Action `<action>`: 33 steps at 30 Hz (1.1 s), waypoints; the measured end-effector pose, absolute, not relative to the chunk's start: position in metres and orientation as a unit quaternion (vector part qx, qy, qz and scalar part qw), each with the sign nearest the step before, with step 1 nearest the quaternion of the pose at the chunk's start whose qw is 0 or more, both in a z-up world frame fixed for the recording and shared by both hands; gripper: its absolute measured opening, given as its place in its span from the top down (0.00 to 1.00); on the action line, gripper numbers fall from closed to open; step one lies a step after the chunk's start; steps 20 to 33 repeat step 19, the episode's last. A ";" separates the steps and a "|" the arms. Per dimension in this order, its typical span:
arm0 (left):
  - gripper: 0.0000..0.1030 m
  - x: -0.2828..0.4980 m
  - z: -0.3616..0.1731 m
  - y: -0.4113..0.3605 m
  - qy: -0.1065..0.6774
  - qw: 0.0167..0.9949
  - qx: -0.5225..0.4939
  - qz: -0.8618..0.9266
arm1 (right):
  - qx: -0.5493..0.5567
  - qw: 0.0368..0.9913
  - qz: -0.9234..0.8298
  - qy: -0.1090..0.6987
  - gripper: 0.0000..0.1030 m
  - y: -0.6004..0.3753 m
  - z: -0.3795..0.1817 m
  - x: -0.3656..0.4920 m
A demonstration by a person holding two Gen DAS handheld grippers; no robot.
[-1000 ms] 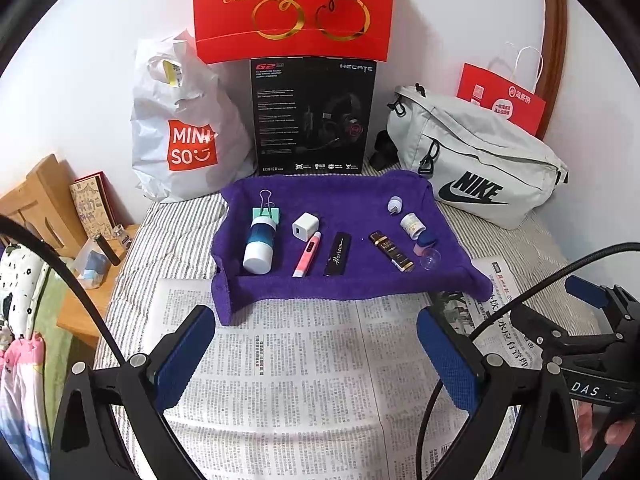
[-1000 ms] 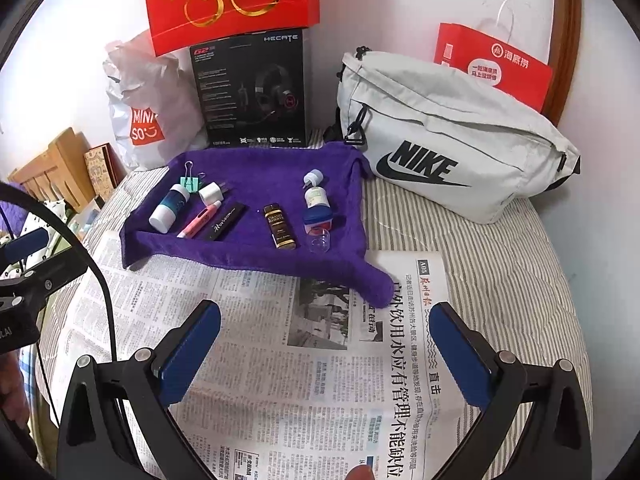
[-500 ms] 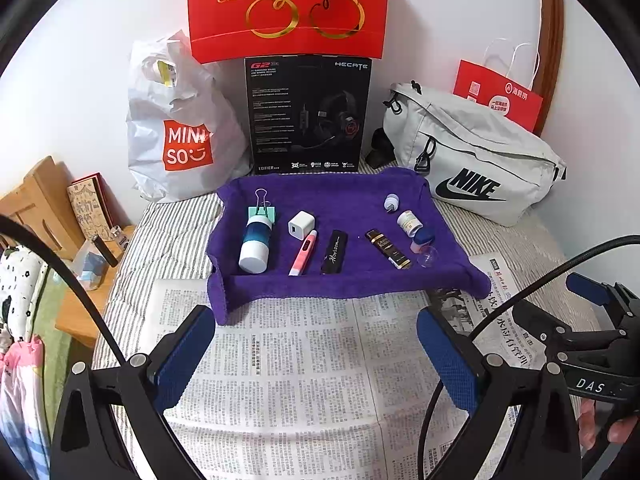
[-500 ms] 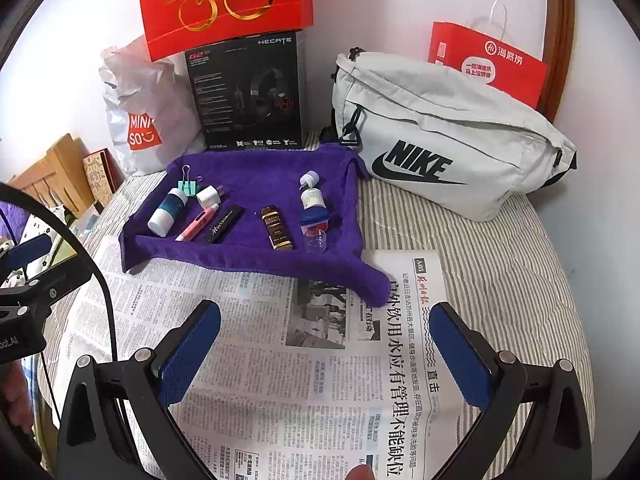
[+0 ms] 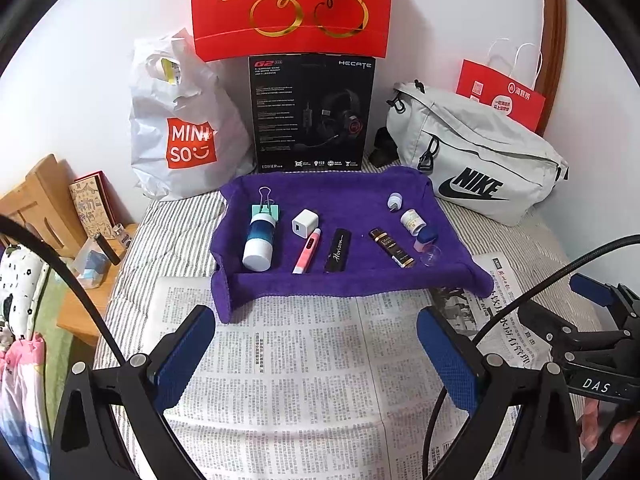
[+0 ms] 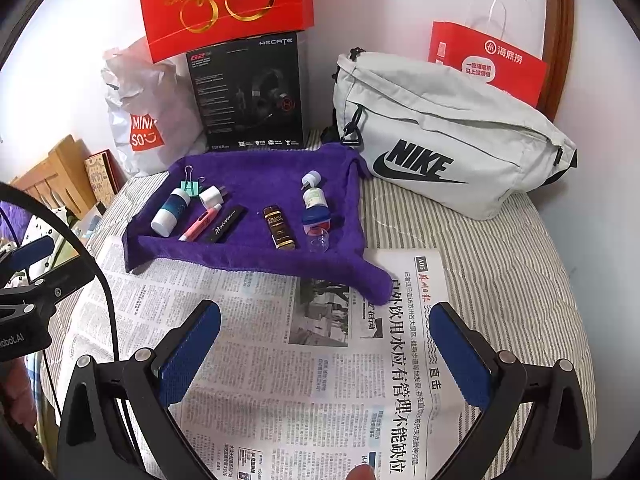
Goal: Organize rigid objects
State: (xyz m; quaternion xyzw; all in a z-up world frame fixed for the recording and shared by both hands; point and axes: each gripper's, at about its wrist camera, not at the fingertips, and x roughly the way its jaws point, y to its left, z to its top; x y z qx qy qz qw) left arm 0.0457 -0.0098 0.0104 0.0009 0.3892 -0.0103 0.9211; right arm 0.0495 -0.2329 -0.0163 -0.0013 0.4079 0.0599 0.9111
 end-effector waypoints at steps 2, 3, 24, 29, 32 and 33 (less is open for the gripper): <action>0.01 0.045 0.011 -0.010 0.389 0.921 0.001 -0.011 | -0.001 0.911 0.061 0.407 0.00 -0.233 -0.016 0.050; 0.01 0.045 0.011 -0.010 0.389 0.921 0.001 -0.011 | -0.002 0.911 0.061 0.408 0.00 -0.232 -0.017 0.049; 0.01 0.042 0.010 -0.008 0.382 0.924 0.004 -0.019 | -0.004 0.911 0.063 0.408 0.00 -0.229 -0.016 0.046; 0.01 0.042 0.010 -0.008 0.382 0.924 0.004 -0.019 | -0.004 0.911 0.063 0.408 0.00 -0.229 -0.016 0.046; 0.01 0.042 0.010 -0.008 0.382 0.924 0.004 -0.019 | -0.004 0.911 0.063 0.408 0.00 -0.229 -0.016 0.046; 0.01 0.042 0.010 -0.008 0.382 0.924 0.004 -0.019 | -0.004 0.911 0.063 0.408 0.00 -0.229 -0.016 0.046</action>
